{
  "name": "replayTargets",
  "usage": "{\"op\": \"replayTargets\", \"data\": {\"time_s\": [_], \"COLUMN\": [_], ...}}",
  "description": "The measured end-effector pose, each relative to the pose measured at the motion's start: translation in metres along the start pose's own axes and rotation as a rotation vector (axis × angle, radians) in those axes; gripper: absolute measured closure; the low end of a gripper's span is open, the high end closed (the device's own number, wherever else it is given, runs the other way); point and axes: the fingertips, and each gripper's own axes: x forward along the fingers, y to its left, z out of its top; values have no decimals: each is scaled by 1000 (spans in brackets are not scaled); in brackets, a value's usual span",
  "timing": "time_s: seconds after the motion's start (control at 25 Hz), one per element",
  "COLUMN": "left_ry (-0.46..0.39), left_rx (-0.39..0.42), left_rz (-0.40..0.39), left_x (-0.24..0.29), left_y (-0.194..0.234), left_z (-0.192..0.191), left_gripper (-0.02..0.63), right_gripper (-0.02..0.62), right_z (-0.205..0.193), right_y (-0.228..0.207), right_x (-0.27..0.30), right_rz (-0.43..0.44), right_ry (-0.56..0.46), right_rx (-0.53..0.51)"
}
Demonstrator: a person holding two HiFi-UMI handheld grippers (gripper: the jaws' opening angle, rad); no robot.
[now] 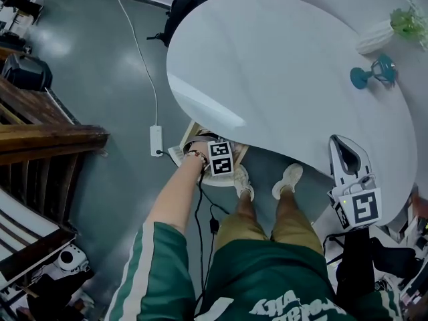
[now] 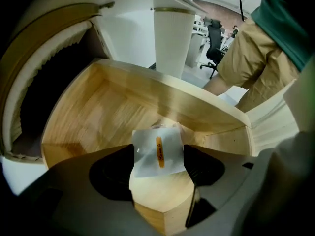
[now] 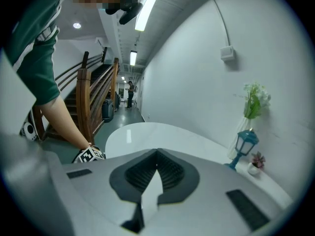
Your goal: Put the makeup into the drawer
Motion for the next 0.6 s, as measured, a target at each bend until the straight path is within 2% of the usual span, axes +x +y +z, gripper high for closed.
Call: {"op": "replayTargets", "data": {"time_s": [0.28,0.36,0.44,0.6], "left_ry": [-4,-34,-65,-52], "left_rx": [-21,-60,-112,-133], "left_rz": [-12,-23,-38,-34], "left_x": [18,20,19,14], "left_y": [0,-1,-2,-2], "left_z": [0,4,7,4], "left_gripper": [290,284,251,242], "right_gripper": [591,591,591,591], "right_z": [-16,-19,-20,-17], "right_y": [-7,-9,-10,-7], "right_x": [-7,-8,-8,-8], "right_rz": [-12,-17,-21,-13], "right_ry": [44,47,43,26], "right_rx": [2,3,7,10]}}
